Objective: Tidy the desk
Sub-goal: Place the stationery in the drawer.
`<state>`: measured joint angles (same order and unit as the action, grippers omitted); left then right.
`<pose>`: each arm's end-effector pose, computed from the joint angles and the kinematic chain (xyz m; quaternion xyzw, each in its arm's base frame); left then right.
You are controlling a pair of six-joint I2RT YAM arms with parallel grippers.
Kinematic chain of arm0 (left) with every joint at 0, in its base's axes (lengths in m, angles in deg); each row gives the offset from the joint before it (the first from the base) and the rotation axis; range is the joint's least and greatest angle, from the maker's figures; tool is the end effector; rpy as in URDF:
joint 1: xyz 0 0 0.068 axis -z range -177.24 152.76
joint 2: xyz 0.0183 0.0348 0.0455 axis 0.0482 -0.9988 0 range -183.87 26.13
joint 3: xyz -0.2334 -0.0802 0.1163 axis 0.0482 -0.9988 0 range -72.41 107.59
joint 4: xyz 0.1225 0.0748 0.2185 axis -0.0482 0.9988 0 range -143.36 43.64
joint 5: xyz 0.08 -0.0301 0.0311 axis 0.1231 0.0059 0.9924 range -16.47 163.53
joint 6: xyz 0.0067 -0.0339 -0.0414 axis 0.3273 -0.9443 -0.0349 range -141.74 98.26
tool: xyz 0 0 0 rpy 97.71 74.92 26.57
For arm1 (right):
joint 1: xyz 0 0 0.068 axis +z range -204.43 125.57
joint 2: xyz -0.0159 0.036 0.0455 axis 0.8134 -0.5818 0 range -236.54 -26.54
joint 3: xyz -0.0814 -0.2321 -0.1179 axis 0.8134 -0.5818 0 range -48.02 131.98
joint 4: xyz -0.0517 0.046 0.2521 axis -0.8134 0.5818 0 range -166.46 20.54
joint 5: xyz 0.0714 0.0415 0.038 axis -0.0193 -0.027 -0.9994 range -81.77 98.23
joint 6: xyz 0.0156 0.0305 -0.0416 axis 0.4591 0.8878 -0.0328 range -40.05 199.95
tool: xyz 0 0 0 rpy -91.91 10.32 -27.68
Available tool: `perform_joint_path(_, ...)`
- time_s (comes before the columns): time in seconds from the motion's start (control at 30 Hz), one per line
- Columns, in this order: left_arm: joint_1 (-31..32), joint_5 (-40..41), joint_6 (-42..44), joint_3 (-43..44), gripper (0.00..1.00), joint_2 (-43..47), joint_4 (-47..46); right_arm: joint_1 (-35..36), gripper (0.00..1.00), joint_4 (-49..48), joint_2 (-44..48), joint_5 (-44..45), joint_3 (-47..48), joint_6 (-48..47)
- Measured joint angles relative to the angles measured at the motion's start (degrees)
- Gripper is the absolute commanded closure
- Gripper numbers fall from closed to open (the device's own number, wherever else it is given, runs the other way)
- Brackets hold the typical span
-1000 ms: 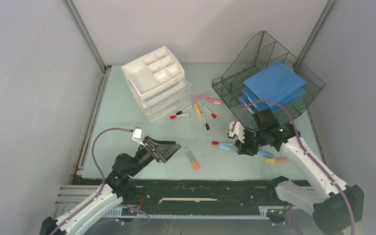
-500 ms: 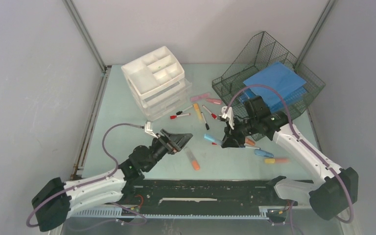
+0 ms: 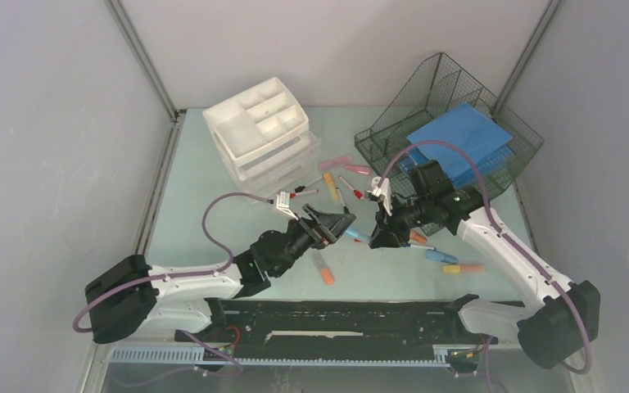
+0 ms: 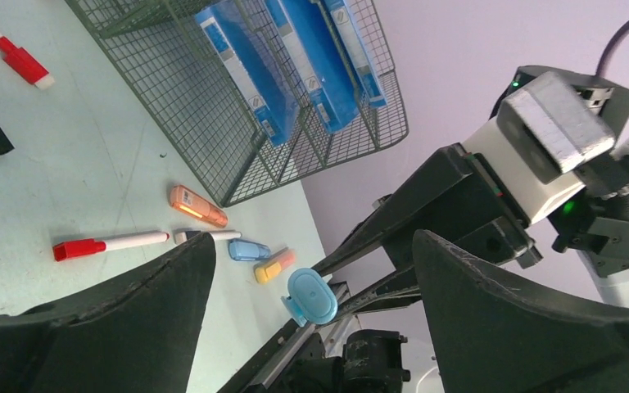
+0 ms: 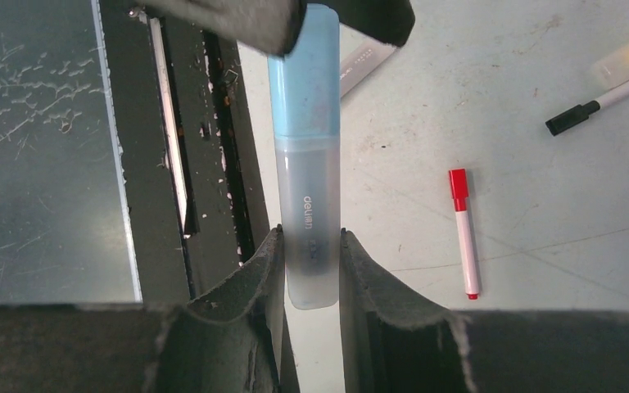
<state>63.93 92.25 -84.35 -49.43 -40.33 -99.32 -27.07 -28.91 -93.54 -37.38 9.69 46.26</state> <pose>0.1263 -0.2059 0.2352 -0.1261 0.6809 -0.5755 0.4350 0.1860 0.1248 0.2934 -0.5439 0.7049 0.3564 0.2832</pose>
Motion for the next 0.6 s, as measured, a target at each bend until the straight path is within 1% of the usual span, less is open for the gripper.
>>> perform_joint_path(0.1,1.18,1.33,-0.39,1.03,0.09,-2.05,-0.04,0.02,1.00,-0.07,0.22,0.04,0.00,0.48)
perform_joint_path(0.17,2.08,2.34,-0.57,1.73,0.15,-3.17,-0.13,0.02,1.00,-0.22,0.50,0.17,-0.02,0.92)
perform_joint_path(0.23,3.15,3.43,-1.03,2.43,0.25,-4.26,-0.28,0.09,1.00,-0.46,0.92,0.57,-0.02,1.38)
perform_joint_path(0.37,4.85,5.22,-2.23,3.78,0.38,-6.69,-0.39,0.37,1.00,-1.66,1.46,1.99,-0.48,2.38)
perform_joint_path(0.43,5.38,5.70,-2.78,4.48,0.47,-8.00,-0.46,0.57,1.00,-2.19,1.51,2.69,-0.83,2.69)
perform_joint_path(0.53,6.12,6.73,-3.74,5.07,0.69,-9.57,-0.50,0.92,1.00,-2.62,1.53,3.58,-1.31,3.06)
perform_joint_path(0.6,6.38,7.19,-4.28,5.11,0.87,-9.94,-0.39,1.20,1.00,-2.82,1.53,3.98,-1.55,3.21)
